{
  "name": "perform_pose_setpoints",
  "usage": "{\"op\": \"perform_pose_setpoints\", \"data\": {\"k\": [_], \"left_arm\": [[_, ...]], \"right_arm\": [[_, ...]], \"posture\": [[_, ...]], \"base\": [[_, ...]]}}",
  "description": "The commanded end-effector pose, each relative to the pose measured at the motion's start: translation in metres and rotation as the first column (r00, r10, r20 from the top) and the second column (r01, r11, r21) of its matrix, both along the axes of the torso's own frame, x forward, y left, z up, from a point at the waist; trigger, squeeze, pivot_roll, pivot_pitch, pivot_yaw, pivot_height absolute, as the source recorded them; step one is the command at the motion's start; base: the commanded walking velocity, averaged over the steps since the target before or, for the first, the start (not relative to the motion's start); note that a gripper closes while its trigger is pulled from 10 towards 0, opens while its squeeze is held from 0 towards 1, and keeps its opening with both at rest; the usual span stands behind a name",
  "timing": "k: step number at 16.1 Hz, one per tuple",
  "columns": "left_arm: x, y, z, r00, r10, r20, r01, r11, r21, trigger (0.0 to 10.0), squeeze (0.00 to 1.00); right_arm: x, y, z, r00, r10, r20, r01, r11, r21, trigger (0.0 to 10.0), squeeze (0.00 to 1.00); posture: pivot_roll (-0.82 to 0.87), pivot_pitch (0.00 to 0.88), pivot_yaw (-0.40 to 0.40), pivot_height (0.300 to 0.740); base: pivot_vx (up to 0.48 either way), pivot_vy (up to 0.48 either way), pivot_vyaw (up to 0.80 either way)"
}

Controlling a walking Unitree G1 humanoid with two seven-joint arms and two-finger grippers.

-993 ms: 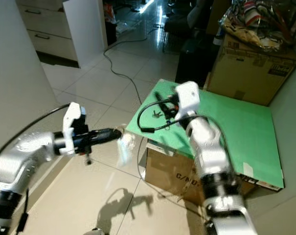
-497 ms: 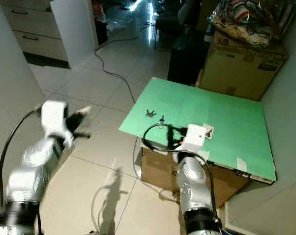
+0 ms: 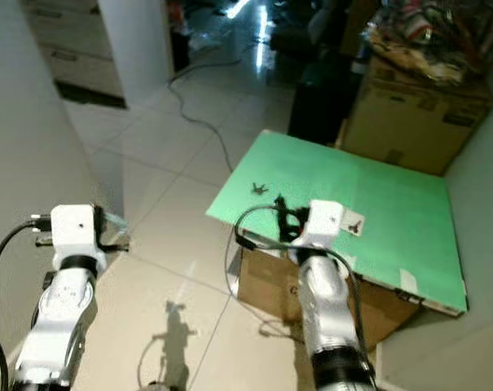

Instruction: Hang keys on a hook

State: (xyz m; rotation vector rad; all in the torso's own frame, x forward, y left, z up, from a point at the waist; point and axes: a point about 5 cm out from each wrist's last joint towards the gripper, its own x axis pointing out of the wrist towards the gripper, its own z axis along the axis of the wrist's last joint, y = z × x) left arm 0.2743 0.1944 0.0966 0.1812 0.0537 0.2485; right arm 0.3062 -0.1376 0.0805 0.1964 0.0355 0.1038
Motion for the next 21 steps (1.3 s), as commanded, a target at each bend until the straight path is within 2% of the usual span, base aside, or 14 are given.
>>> {"op": "perform_pose_setpoints", "data": {"k": [1, 2, 3, 6, 7, 11, 13, 16, 17, 18, 20, 21], "left_arm": [[0.001, 0.006, -0.001, 0.998, 0.055, -0.004, -0.055, 0.998, 0.018, 10.0, 0.0], [-0.001, 0.011, -0.008, 0.997, 0.068, -0.03, -0.069, 0.997, -0.034, 10.0, 0.0], [-0.001, 0.012, -0.01, 0.998, 0.049, -0.036, -0.05, 0.999, -0.018, 10.0, 0.0], [0.003, 0.009, -0.015, 0.998, 0.015, -0.059, -0.017, 0.999, -0.034, 10.0, 0.0], [0.003, 0.008, -0.016, 0.998, 0.011, -0.063, -0.015, 0.998, -0.066, 10.0, 0.0], [0.005, -0.002, -0.017, 0.998, -0.003, -0.064, -0.004, 0.995, -0.099, 10.0, 0.0], [0.006, -0.005, -0.017, 0.998, -0.012, -0.064, 0.006, 0.995, -0.099, 10.0, 0.0], [0.009, -0.007, -0.017, 0.998, -0.022, -0.066, 0.016, 0.997, -0.081, 10.0, 0.0], [0.009, -0.006, -0.016, 0.997, -0.017, -0.069, 0.013, 0.998, -0.057, 10.0, 0.0], [0.009, -0.003, -0.016, 0.997, -0.008, -0.072, 0.006, 1.0, -0.022, 10.0, 0.0], [0.009, -0.001, -0.016, 0.997, 0.002, -0.071, -0.004, 1.0, -0.022, 10.0, 0.0], [0.01, 0.0, -0.016, 0.996, 0.016, -0.085, -0.013, 0.999, 0.037, 10.0, 0.0]], "right_arm": [[0.004, 0.005, 0.001, 0.999, 0.035, -0.006, -0.035, 0.999, -0.002, 10.0, 0.0], [0.009, 0.005, 0.003, 0.999, 0.037, -0.004, -0.037, 0.999, 0.011, 10.0, 0.0], [0.013, 0.005, 0.005, 0.999, 0.044, -0.004, -0.044, 0.999, 0.029, 10.0, 0.0], [0.014, 0.004, 0.001, 0.998, 0.063, -0.016, -0.063, 0.998, 0.024, 10.0, 0.0], [0.014, 0.005, -0.001, 0.997, 0.069, -0.026, -0.068, 0.997, 0.039, 10.0, 0.0], [0.015, 0.003, -0.006, 0.996, 0.068, -0.05, -0.065, 0.996, 0.064, 10.0, 0.01], [0.015, 0.003, -0.008, 0.995, 0.077, -0.06, -0.073, 0.995, 0.067, 10.0, 0.06], [0.018, 0.003, -0.009, 0.994, 0.088, -0.064, -0.082, 0.993, 0.086, 10.0, 0.2], [0.018, 0.003, -0.009, 0.994, 0.09, -0.063, -0.084, 0.992, 0.092, 10.0, 0.22], [0.019, 0.004, -0.008, 0.993, 0.099, -0.06, -0.093, 0.991, 0.092, 10.0, 0.29], [0.02, 0.006, -0.008, 0.993, 0.106, -0.059, -0.1, 0.99, 0.095, 10.0, 0.31], [0.021, 0.007, -0.007, 0.992, 0.114, -0.058, -0.108, 0.989, 0.098, 10.0, 0.33]], "posture": [[0.06, 0.0, -0.012, 0.74], [0.06, 0.0, -0.016, 0.74], [0.07, 0.0, -0.021, 0.74], [0.08, 0.0, -0.024, 0.74], [0.08, 0.0, -0.021, 0.74], [0.08, 0.0, -0.022, 0.74], [0.08, 0.0, -0.023, 0.74], [0.08, 0.0, -0.023, 0.74], [0.08, 0.0, -0.023, 0.74], [0.09, 0.0, -0.019, 0.74], [0.09, 0.0, -0.019, 0.74], [0.09, 0.0, -0.017, 0.74]], "base": [[0.0, 0.0, 0.47], [0.0, 0.0, 0.46], [0.0, 0.0, 0.45], [0.0, 0.0, 0.44], [0.0, 0.0, 0.41], [0.0, 0.465, 0.41], [0.0, 0.48, 0.41], [0.0, 0.0, 0.41], [0.0, 0.0, 0.41], [0.0, 0.0, 0.4], [0.0, -0.356, 0.4], [0.0, -0.48, 0.4]]}}
